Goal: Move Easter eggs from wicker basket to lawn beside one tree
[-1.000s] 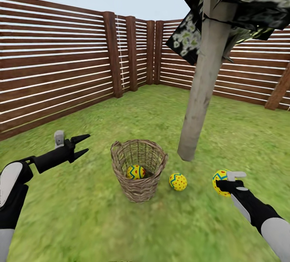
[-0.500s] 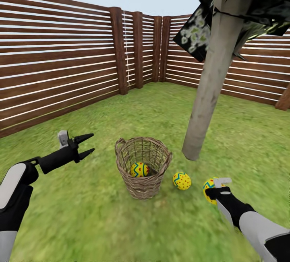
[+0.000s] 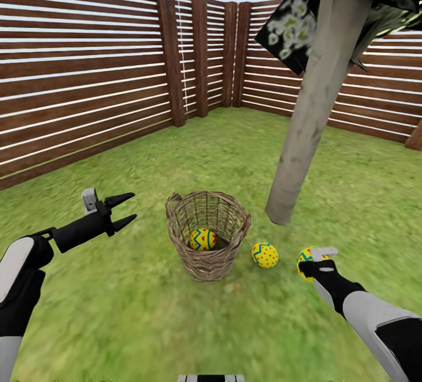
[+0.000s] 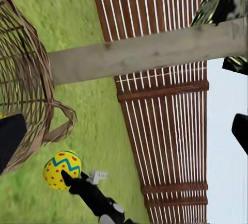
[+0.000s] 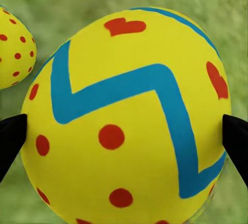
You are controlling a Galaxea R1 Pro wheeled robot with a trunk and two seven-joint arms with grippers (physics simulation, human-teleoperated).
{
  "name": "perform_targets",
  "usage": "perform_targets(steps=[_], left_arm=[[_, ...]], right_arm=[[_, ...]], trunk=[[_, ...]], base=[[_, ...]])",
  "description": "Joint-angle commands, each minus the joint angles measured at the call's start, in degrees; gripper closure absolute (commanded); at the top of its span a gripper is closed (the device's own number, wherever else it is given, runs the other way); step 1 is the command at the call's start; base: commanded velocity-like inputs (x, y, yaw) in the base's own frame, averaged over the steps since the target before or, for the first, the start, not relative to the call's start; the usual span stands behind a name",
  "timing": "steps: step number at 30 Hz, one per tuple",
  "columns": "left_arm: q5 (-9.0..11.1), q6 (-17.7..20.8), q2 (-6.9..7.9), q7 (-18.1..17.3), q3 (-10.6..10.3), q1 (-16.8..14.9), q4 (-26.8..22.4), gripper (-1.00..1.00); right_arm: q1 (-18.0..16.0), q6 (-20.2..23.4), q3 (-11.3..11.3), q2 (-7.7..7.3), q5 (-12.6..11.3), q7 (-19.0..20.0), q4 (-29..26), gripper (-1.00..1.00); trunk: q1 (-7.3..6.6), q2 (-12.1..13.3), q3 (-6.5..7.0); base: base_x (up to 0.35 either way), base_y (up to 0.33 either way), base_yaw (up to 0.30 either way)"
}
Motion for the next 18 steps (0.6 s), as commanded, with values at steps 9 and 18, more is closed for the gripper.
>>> perform_targets(steps=[9, 18], left_arm=[[2.7, 0.3, 1.94, 0.5, -0.3, 0.0, 0.0, -1.00], [2.6, 0.2, 1.92, 0.5, -0.4, 0.0, 0.0, -1.00]], right_arm=[[0.3, -2.0, 0.5, 0.03, -0.5, -0.3, -0.1, 1.00], [0.3, -2.0, 0.5, -0.04, -0.6, -0.2, -0.2, 1.00]], trunk=[[0.22, -0.1, -2.05], [0.45, -0.3, -4.04]], base=[[0.000, 0.000, 0.000], [0.016, 0.000, 0.000]])
